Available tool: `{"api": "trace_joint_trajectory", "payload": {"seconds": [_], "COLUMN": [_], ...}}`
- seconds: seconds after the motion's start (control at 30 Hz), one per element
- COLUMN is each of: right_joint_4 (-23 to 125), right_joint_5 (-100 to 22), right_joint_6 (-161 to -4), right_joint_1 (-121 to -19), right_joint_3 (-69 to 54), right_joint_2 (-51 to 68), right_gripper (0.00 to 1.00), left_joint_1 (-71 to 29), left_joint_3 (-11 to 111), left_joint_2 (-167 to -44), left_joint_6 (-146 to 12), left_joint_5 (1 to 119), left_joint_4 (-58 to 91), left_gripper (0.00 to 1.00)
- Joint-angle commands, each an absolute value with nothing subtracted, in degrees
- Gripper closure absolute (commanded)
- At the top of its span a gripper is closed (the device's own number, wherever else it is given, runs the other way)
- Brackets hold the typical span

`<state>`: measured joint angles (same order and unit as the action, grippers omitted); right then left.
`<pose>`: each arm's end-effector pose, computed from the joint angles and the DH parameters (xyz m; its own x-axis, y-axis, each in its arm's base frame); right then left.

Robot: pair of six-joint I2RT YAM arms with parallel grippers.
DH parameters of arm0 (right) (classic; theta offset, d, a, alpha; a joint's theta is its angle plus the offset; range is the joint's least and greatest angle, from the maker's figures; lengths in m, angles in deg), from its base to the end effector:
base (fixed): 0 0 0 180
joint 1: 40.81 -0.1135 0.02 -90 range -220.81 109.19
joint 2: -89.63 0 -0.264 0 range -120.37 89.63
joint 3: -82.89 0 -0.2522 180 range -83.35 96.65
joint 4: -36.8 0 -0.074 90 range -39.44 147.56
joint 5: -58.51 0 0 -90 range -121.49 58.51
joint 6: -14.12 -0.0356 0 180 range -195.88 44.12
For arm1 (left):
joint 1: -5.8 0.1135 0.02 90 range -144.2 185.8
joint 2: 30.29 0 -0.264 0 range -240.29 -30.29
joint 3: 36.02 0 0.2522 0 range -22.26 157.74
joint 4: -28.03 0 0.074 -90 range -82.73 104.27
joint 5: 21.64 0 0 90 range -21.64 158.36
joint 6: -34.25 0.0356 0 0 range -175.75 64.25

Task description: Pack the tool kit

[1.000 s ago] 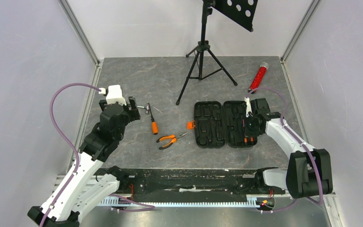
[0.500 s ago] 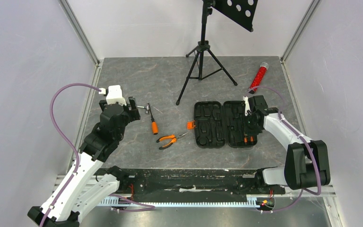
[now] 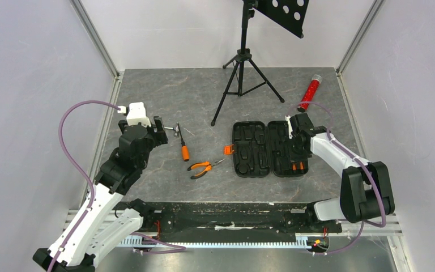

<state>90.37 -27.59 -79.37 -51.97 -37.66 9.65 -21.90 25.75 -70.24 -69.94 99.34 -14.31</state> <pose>0.2362 0.0441 0.1797 -0.9524 -0.1260 -0.2774 -0.1171 0.9919 -0.0486 0.1410 -0.0533 0.3401 -0.2940 -0.0830 -0.9522 -0.1035 0.9931 -0.0547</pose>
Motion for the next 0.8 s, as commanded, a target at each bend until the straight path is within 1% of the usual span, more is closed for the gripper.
{"api": "trace_joint_trajectory", "payload": {"seconds": [0.0, 0.1, 0.2, 0.5, 0.77], "right_joint_4": [82.71, 82.96, 82.37, 78.49, 76.69], "right_joint_5": [-29.69, -29.39, -28.26, -25.1, -25.48], "right_joint_6": [-80.02, -79.99, -79.92, -80.66, -80.63], "right_joint_1": [-52.01, -51.95, -51.88, -51.3, -50.22], "right_joint_3": [-37.05, -33.95, -32.4, -35.71, -38.36], "right_joint_2": [10.07, 12.61, 14.17, 13.37, 10.0], "right_gripper": [0.92, 0.88, 0.87, 0.91, 0.94], "left_joint_1": [-21.76, -21.71, -21.71, -21.71, -21.75], "left_joint_3": [25.64, 25.64, 25.64, 25.47, 25.47], "left_joint_2": [-69.61, -69.5, -69.26, -69.17, -69.18], "left_joint_6": [-68.12, -68.14, -68.14, -68.14, -68.14], "left_joint_5": [99.47, 99.47, 99.56, 99.66, 99.56], "left_joint_4": [-11.84, -11.84, -11.84, -11.84, -11.84], "left_gripper": [0.16, 0.16, 0.16, 0.16, 0.16]}}
